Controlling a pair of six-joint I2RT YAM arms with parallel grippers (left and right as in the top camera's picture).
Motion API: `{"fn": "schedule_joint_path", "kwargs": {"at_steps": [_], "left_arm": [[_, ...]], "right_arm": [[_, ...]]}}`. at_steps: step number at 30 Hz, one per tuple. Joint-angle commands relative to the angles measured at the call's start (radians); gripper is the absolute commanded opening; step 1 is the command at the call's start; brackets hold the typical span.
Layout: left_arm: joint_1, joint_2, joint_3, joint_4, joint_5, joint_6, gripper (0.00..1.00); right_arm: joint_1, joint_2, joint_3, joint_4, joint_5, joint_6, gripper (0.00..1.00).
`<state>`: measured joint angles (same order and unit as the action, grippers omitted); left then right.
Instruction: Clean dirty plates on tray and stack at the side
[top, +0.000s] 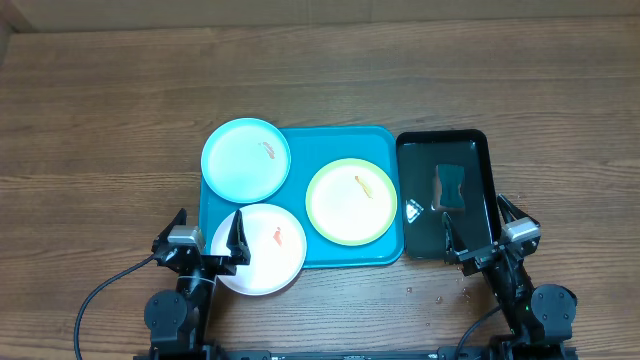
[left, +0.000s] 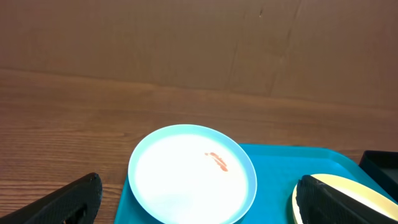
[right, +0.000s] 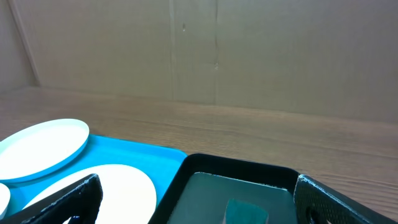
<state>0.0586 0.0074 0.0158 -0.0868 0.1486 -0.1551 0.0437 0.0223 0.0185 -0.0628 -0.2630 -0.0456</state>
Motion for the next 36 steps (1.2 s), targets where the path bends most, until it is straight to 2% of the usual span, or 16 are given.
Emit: {"fn": "schedule_joint_path", "kwargs": {"at_steps": [1, 36], "left_arm": [[-0.007, 0.0, 0.009, -0.019, 0.006, -0.01, 1.0], [-0.007, 0.0, 0.009, -0.018, 0.031, -0.01, 1.0]], "right_arm": [[-0.006, 0.002, -0.01, 0.005, -0.004, -0.004, 1.0], [-0.006, 0.002, -0.01, 0.005, -0.053, -0.004, 1.0]]}}
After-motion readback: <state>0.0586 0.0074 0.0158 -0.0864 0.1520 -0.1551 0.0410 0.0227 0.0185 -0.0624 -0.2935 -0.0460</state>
